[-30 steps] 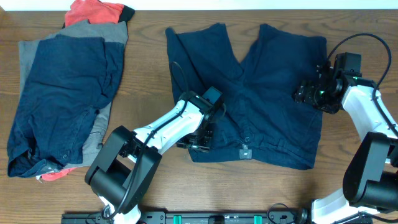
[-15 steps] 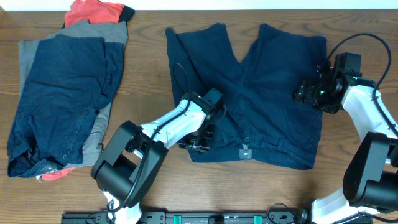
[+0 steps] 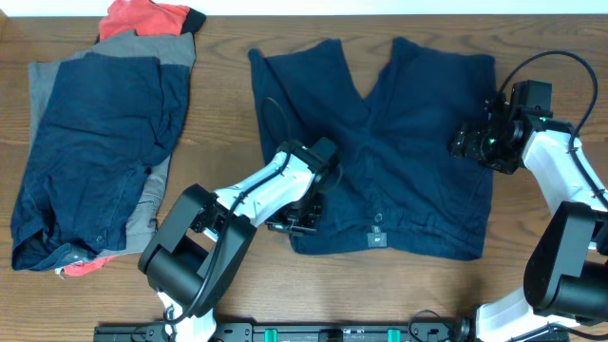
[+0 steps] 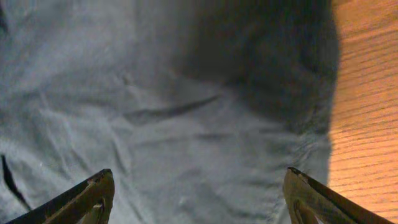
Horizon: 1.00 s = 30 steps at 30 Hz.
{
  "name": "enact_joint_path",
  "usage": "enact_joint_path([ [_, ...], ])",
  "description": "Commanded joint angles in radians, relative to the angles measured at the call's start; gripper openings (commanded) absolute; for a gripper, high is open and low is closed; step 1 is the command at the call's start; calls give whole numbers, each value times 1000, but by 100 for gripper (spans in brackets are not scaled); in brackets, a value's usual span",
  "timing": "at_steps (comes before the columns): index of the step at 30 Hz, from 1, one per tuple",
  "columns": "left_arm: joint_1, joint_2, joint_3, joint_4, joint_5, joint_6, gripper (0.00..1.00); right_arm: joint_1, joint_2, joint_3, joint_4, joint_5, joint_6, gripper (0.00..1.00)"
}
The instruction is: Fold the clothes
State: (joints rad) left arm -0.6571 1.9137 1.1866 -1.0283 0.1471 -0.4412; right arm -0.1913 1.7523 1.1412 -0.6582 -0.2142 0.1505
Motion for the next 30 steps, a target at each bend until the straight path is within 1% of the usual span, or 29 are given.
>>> enact_joint_path([
  [1,26,9,-5,-62,-10,-75,6,9,6,-8,-1,4,-10,85],
  [4,47,9,-5,-117,-10,-88,6,9,6,-8,0,4,-10,85],
  [5,53,9,-5,-131,-10,-87,9,9,6,-8,0,4,-10,85],
  [6,60,9,-5,-138,-10,-87,17,9,6,-8,0,4,-10,85],
  [7,64,9,-5,-137,-10,-83,29,9,6,-8,0,4,-10,85],
  [8,69,9,-5,-135,-10,-83,46,9,6,-8,0,4,-10,85],
  [9,72,9,-5,-133,-10,-83,52,9,6,-8,0,3,-10,85],
  [10,75,9,-5,-132,-10,-74,56,9,6,-8,-2,3,-10,85],
  [11,78,9,-5,-133,-10,-57,58,9,6,-8,-4,3,-10,85],
  [12,81,9,-5,-136,-10,-39,64,9,6,-8,-7,3,-10,84],
  [13,87,9,-5,-144,-10,-23,67,9,6,-8,-9,-1,-10,85],
  [15,106,7,1,-165,-10,-19,73,9,6,-8,-14,-4,-10,84],
  [17,136,0,21,-193,-10,-14,75,9,6,-8,-22,-8,-10,83],
  [20,177,-35,64,-217,-16,3,80,8,3,-1,-56,-34,-10,94],
  [21,192,-56,84,-221,-30,3,82,8,-1,3,-71,-38,-11,96],
  [27,251,-190,205,-206,-89,50,94,8,-95,20,-180,-37,-11,97],
  [30,271,-251,246,-145,-88,81,100,9,-177,20,-249,-37,-10,97],
])
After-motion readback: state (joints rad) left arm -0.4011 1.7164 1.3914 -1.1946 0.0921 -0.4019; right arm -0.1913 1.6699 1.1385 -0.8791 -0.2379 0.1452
